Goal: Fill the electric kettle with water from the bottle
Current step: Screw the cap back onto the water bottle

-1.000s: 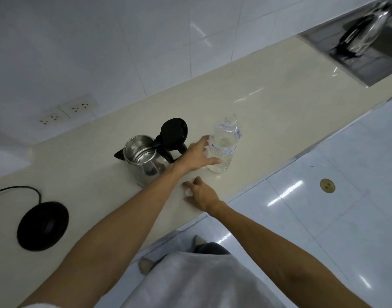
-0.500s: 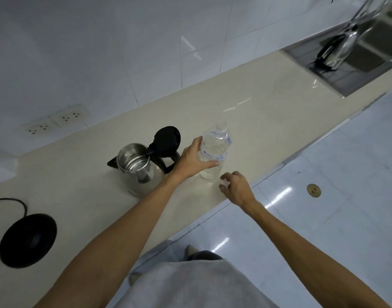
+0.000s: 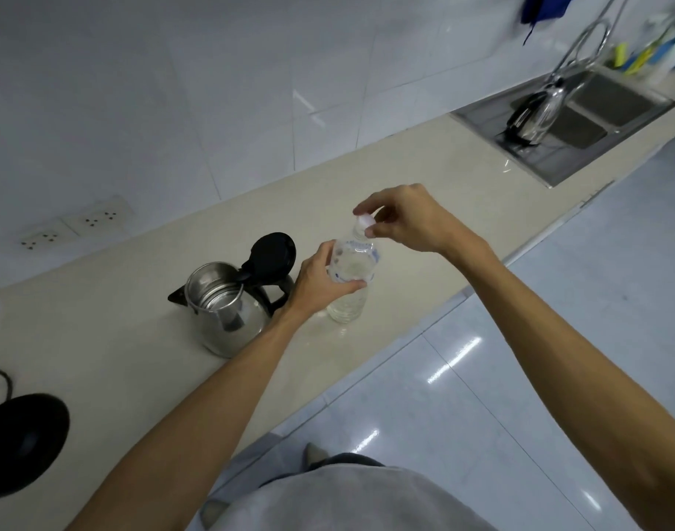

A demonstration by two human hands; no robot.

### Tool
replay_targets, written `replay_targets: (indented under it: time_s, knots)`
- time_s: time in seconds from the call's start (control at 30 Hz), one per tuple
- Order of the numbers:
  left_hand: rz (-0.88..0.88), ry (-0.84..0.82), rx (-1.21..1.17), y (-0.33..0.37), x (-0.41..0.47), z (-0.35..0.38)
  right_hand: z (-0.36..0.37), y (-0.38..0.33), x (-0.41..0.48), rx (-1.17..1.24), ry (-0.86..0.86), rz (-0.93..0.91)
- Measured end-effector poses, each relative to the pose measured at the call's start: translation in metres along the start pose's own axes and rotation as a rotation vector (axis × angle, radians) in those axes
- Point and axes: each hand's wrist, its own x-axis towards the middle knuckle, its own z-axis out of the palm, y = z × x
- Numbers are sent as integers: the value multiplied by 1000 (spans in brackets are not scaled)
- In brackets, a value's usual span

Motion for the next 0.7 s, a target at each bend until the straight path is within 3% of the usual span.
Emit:
replay_targets:
  time_s: [0.27, 0.7]
  knots:
    - [16, 4, -6, -2, 0, -2, 7, -9, 20, -342, -147, -119]
    - [-15, -55, 26, -2, -1, -7, 6, -15, 19, -499, -196, -252]
